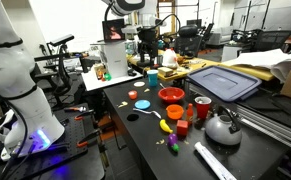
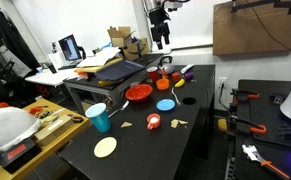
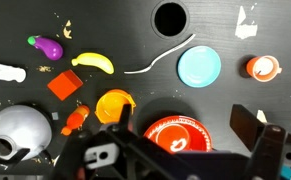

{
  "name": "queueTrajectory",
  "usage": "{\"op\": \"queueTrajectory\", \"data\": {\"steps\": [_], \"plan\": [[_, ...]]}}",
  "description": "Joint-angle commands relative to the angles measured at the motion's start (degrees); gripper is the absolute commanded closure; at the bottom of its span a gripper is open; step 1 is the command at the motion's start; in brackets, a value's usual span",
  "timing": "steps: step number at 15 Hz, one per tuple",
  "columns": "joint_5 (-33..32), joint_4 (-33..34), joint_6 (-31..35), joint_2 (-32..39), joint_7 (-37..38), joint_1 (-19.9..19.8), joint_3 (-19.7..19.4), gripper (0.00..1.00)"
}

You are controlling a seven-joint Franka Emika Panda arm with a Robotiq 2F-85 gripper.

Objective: Move the left red cup to the right

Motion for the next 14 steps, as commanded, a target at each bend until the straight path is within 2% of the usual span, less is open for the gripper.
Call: {"op": "queueTrajectory", "data": {"steps": [1, 9, 14], "plan": [[3.50, -1.53, -0.47, -5.02, -3.27, -0.33, -0.13, 0.00], [4.97, -3.16, -0.42, -12.20, -3.46, 0.61, -0.17, 0.00], [4.80, -4.01, -0.65, -13.98, -3.00, 1.54, 0.09, 0.00]]}}
